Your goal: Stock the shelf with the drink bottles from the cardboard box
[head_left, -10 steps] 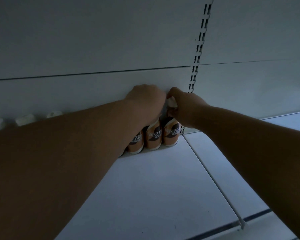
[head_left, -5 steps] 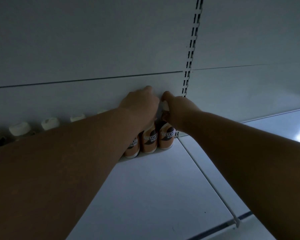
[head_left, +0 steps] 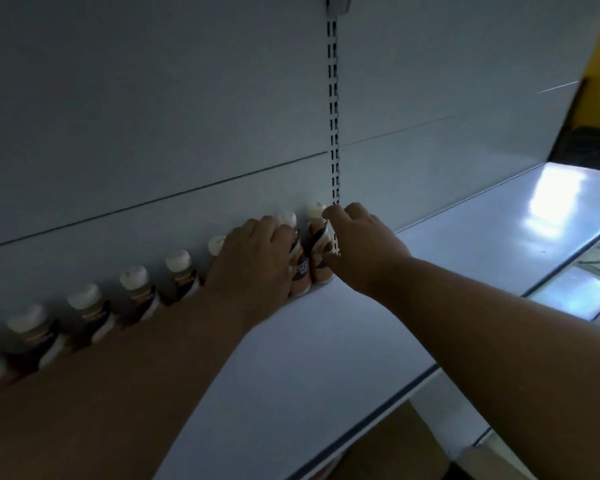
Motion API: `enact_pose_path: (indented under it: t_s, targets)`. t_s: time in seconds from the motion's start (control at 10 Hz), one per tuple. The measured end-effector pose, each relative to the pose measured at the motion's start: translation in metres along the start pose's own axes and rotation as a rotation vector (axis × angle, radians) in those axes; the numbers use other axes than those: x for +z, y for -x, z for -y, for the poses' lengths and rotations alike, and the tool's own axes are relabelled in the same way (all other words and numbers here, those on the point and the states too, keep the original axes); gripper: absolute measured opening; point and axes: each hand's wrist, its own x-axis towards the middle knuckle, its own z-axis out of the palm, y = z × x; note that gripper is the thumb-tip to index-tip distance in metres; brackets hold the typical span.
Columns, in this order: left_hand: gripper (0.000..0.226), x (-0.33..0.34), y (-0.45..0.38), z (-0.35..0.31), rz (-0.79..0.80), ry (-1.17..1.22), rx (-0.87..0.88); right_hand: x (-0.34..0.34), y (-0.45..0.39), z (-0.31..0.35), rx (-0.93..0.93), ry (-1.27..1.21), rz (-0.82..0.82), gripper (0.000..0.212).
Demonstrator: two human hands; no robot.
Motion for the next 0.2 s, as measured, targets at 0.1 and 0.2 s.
enact_pose_path:
  t_s: [0.1,0.2]
  targets:
    - [0.031,-0.031,0.024,-0.003,-0.049,-0.01,0.08,-0.026,0.039,0.029,0.028,0.039,-0.041,0.055]
    - [0.03,-0.055,0.065,-0.008,-0.061,0.042,0.022,-0.042,0.076,0.064,0.115,0.016,-0.107,0.052]
